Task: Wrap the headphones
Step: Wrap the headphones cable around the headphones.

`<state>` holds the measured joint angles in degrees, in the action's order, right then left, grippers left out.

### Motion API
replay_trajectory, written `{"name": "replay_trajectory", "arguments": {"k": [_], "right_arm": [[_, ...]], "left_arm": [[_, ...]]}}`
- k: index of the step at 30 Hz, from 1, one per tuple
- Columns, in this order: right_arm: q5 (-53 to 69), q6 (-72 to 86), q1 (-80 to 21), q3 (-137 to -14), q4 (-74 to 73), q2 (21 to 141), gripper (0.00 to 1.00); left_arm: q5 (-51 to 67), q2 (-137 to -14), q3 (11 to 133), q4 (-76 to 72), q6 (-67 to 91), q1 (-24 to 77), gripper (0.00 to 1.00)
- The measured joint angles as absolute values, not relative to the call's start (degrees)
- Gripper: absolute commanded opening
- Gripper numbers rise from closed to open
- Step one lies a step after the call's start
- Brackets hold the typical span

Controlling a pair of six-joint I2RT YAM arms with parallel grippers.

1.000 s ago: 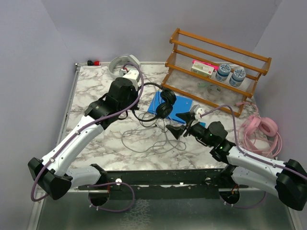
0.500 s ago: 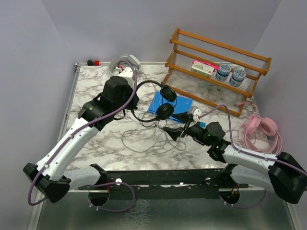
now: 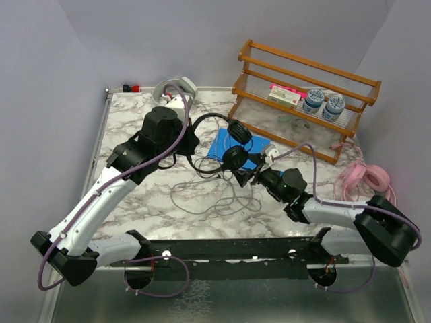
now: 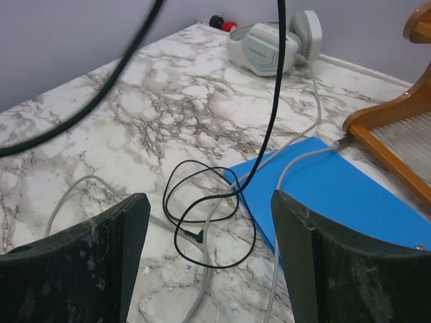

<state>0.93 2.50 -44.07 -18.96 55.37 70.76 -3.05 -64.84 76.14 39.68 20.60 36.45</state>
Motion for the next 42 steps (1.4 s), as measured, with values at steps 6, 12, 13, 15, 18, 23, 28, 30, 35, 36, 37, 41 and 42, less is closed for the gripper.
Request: {"name": "replay_trajectory", "arguments": {"k": [6, 12, 13, 15, 18, 23, 28, 30, 35, 36, 37, 41, 42], "right_arm": [[2.52, 5.32, -41.91, -19.0, 70.46, 81.73, 0.78], [5.43, 9.08, -40.53, -21.43, 82.0, 93.38, 0.76], [6.02, 9.63, -40.32, -22.39, 82.85, 94.8, 0.74], [7.22, 10.63, -39.81, -24.38, 84.07, 96.86, 0.62], [9.3, 12.32, -38.92, -27.42, 84.99, 98.83, 0.37], [11.03, 13.91, -37.74, -28.82, 86.17, 99.09, 0.01], [11.0, 14.81, -36.49, -28.8, 85.93, 98.17, 0.01], [11.03, 15.14, -36.07, -28.69, 85.52, 97.12, 0.01], [10.92, 17.28, -35.66, -27.16, 84.49, 95.92, 0.01], [10.59, 17.82, -35.64, -27.05, 83.29, 95.94, 0.01], [10.02, 18.33, -35.64, -27.05, 81.76, 95.96, 0.01], [8.38, 21.3, -35.22, -27.27, 76.14, 97.08, 0.01], [8.19, 22.2, -34.98, -27.29, 75.5, 97.73, 0.0]], "left_arm": [[-0.71, -65.43, 78.91, 40.42, 21.15, 36.45, 0.0], [1.23, -65.49, 80.18, 40.95, 21.69, 36.45, 0.0], [1.39, -65.49, 80.23, 41.06, 21.76, 36.45, 0.0], [1.85, -65.49, 80.23, 41.45, 21.85, 36.45, 0.0], [2.07, -65.49, 80.25, 42.22, 21.89, 36.45, 0.0], [2.52, -65.52, 80.27, 42.87, 21.93, 36.45, 0.0], [4.62, -66.02, 81.49, 43.0, 22.28, 36.45, 0.0], [5.19, -66.15, 82.04, 43.0, 22.52, 36.45, 0.0], [7.33, -67.37, 84.18, 42.94, 23.18, 36.45, 0.0], [8.19, -67.75, 84.62, 42.96, 23.33, 36.45, 0.0], [8.71, -67.9, 84.82, 42.94, 23.38, 36.45, 0.0], [11.55, -68.84, 85.49, 43.0, 24.21, 36.45, 0.0], [12.16, -68.97, 85.78, 43.0, 24.38, 36.45, 0.0]]}}
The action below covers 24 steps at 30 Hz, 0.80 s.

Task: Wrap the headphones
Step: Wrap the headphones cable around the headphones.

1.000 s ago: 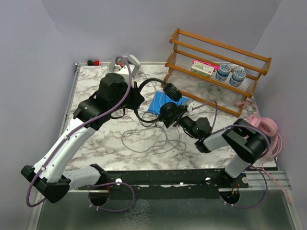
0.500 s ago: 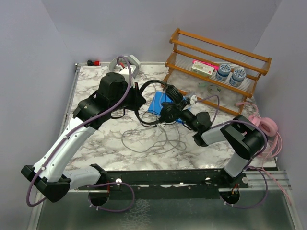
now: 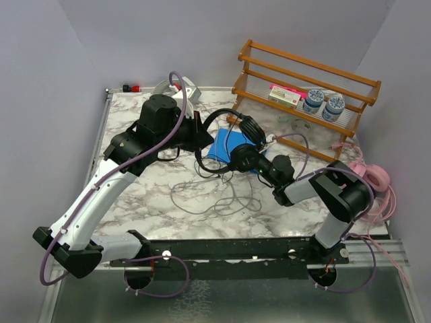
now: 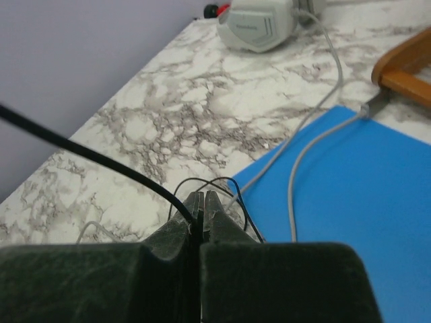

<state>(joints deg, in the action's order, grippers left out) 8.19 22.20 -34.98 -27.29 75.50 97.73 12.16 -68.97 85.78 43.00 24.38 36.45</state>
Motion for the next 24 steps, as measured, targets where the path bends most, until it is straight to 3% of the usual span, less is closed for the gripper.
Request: {"name": "replay_trajectory", "arguments": {"k": [17, 24], "right_arm": [[11.77, 32.88, -32.93, -30.89, 71.66, 106.94, 0.01], [15.92, 31.79, -36.47, -28.32, 75.4, 105.75, 0.0]], "left_arm": [[13.8, -68.69, 92.29, 45.06, 26.35, 36.38, 0.0], [12.6, -75.44, 100.2, 45.71, 27.2, 32.45, 0.0]]}}
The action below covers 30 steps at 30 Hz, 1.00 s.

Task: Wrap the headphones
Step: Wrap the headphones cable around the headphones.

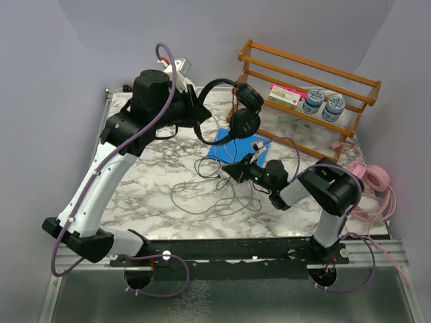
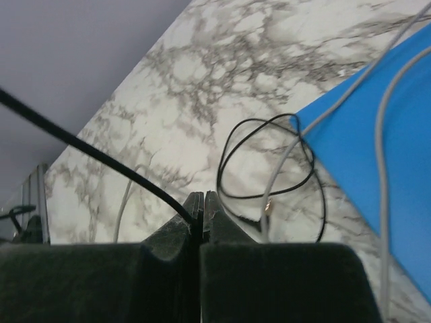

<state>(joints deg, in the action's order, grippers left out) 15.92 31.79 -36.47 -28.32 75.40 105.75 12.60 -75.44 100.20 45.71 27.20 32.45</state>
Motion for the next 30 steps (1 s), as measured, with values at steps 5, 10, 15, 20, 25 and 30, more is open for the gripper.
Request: {"name": "replay_trajectory", "arguments": {"k": [5, 10, 15, 20, 25, 30], "right_arm": [[18.28, 28.38, -42.13, -22.92, 75.33, 98.59, 0.01], [19.55, 23.0, -48.18, -24.05, 65.23, 84.99, 0.0], [19.99, 17.52, -51.05, -28.05, 51.75, 71.66, 0.01], [19.81, 10.94, -50.96, -37.04, 35.4, 65.73, 0.01], [16.43, 3.18, -50.94, -47.9, 19.46, 64.55, 0.01], [9.54, -4.29, -50.96, -60.84, 4.82, 66.11, 0.01]], "left_arm": [[10.61, -80.49, 101.3, 43.59, 28.91, 26.52, 0.0], [2.79, -83.92, 100.66, 42.28, 31.83, 21.45, 0.0], [-14.11, -86.52, 99.72, 41.43, 31.57, 19.46, 0.0], [-28.18, -88.64, 97.6, 41.21, 27.88, 19.29, 0.0], [-35.77, -89.14, 92.53, 39.62, 22.76, 20.03, 0.0], [-41.91, -87.55, 83.48, 33.78, 13.89, 24.47, 0.0]]}}
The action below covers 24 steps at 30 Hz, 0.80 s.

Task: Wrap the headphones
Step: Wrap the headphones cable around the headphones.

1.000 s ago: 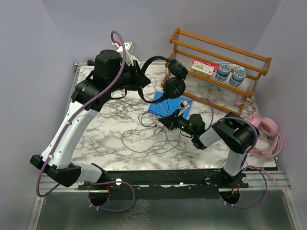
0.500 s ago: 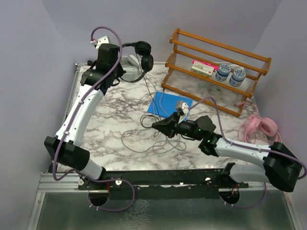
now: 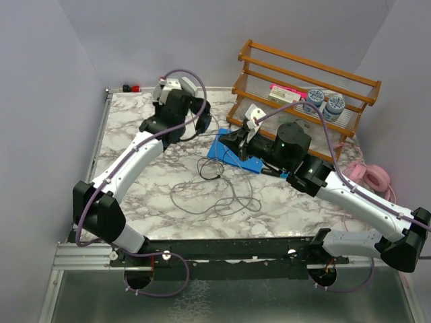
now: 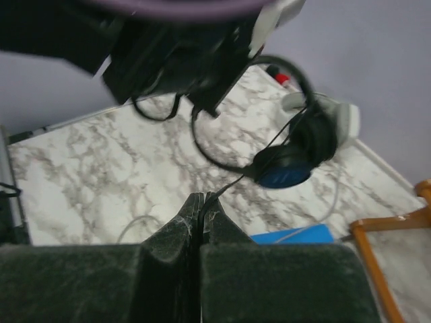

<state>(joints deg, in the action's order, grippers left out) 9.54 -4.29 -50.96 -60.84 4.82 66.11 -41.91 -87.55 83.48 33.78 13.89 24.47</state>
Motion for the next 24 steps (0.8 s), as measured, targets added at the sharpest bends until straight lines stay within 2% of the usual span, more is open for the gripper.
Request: {"name": "replay_trajectory", "arguments": {"k": [3, 8, 16, 24], "right_arm": [[5.26, -8.58, -50.96, -66.04, 0.23, 68.25, 0.01], [-1.65, -14.11, -50.96, -66.35, -1.15, 70.43, 0.01], [-10.79, -18.94, -50.5, -65.54, 1.08, 75.92, 0.01], [-6.57, -15.62, -43.83, -62.41, 6.2, 76.47, 0.01]], "left_arm": [[-44.56, -85.19, 76.66, 28.6, 6.07, 30.22, 0.0], [-44.71, -78.81, 66.22, 23.0, -6.7, 38.26, 0.0], [-36.75, -63.44, 57.98, 22.17, -16.53, 39.24, 0.0], [-23.77, -58.48, 56.86, 25.71, -15.84, 39.51, 0.0]]}}
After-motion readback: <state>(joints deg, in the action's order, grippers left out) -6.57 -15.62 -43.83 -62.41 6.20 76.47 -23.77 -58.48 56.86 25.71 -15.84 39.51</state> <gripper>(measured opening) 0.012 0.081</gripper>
